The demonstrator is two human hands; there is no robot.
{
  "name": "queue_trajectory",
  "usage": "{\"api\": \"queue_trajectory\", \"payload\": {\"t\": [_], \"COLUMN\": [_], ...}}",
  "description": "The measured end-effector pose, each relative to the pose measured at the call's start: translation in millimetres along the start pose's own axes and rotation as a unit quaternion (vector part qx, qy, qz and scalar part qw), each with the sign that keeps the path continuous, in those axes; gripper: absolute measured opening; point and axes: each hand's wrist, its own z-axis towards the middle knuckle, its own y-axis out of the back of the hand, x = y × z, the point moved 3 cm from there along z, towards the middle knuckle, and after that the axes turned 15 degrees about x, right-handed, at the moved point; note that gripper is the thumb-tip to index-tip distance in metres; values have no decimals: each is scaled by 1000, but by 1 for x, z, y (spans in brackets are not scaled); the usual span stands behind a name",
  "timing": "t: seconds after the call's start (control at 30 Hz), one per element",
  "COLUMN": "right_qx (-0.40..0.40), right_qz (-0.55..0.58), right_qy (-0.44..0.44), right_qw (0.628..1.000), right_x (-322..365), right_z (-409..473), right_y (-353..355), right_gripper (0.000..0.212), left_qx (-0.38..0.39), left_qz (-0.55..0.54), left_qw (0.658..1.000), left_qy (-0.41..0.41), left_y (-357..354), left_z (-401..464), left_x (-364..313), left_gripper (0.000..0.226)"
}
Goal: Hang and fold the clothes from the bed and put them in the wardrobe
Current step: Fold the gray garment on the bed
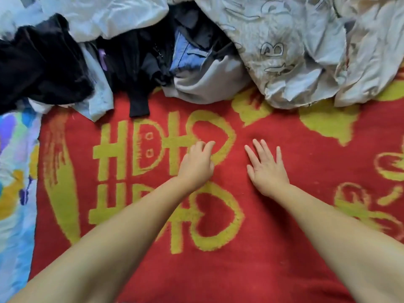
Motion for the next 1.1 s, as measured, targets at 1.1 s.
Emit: {"api": "queue_trajectory", "payload": {"t": [1.1], "right_qx": [123], "right_qz": [801], "right_qy": [33], "right_qw": [585], "right_x": [91], "right_z": [-65], "right_y": [78], "right_gripper": [60], "left_qx": [-143], "left_qz": [-54], "left_qw": [988], "left_qy": [-18], "left_y": [77], "left_z": [-115], "left_x": [-18], "left_gripper": [42]}}
